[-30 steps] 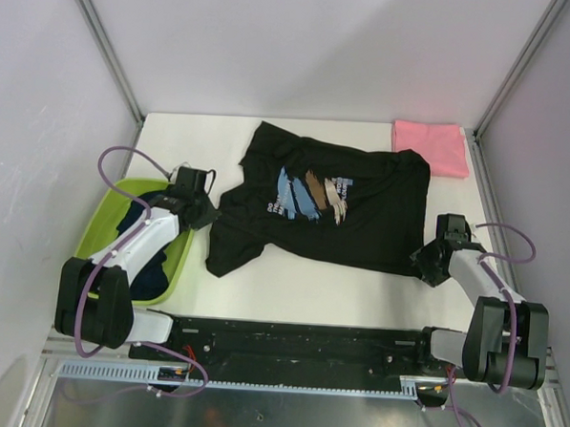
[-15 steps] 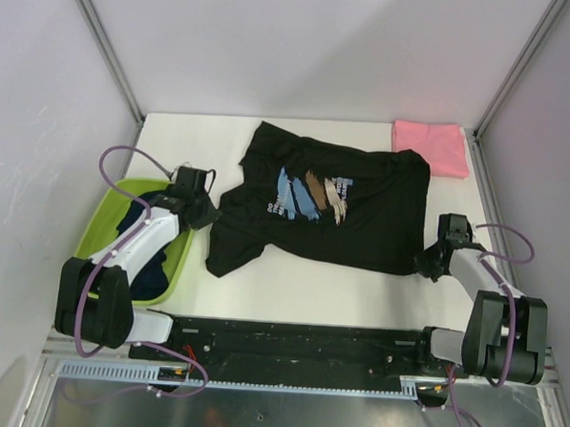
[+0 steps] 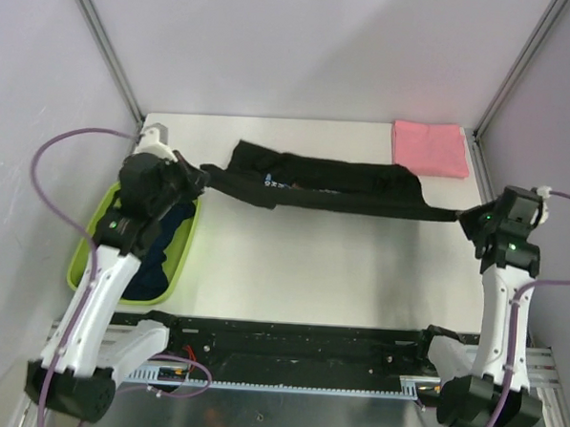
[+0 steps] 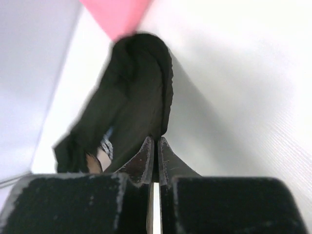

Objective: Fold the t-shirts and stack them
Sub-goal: Flatten out the tshirt

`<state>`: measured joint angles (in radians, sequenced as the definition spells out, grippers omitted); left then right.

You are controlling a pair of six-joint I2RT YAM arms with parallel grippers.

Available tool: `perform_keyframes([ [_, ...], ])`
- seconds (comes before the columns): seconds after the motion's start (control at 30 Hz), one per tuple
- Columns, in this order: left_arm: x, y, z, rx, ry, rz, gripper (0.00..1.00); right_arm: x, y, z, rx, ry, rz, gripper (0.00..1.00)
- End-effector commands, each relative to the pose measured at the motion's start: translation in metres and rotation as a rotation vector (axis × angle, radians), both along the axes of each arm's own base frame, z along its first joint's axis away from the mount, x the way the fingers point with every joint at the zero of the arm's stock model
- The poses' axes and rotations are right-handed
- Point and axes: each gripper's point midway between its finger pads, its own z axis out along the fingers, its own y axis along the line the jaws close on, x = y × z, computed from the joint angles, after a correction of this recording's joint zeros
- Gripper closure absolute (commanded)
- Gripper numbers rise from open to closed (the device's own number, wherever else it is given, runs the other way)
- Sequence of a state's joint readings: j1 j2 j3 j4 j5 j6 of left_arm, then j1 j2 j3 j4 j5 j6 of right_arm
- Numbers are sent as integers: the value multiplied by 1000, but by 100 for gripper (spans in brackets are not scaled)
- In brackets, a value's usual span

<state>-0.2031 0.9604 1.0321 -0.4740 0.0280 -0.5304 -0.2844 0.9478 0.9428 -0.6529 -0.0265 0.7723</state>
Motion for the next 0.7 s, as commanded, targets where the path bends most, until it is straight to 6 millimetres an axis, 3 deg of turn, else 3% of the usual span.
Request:
perform_keyframes([
  [0.0,-32,1,100,-16,-290,-58,100,-20,2,63,17,-114,-1,100],
  [0.1,-58,3,154,-56,-427,-66,100,-33,0,114,4,-216,-31,100],
  [0.27,-88,6,220,-174,-574,-51,100,-51,3,188,-15,-349,-68,100],
  [0.4,-99,17,268,-192,-675,-7,100,-54,5,235,-16,-439,-84,100],
  [0.53,-90,23,297,-201,-713,36,100,-37,1,264,-4,-521,-78,100],
  [0.67,-51,21,306,-191,-693,75,100,-6,-12,269,-11,-566,-78,100],
])
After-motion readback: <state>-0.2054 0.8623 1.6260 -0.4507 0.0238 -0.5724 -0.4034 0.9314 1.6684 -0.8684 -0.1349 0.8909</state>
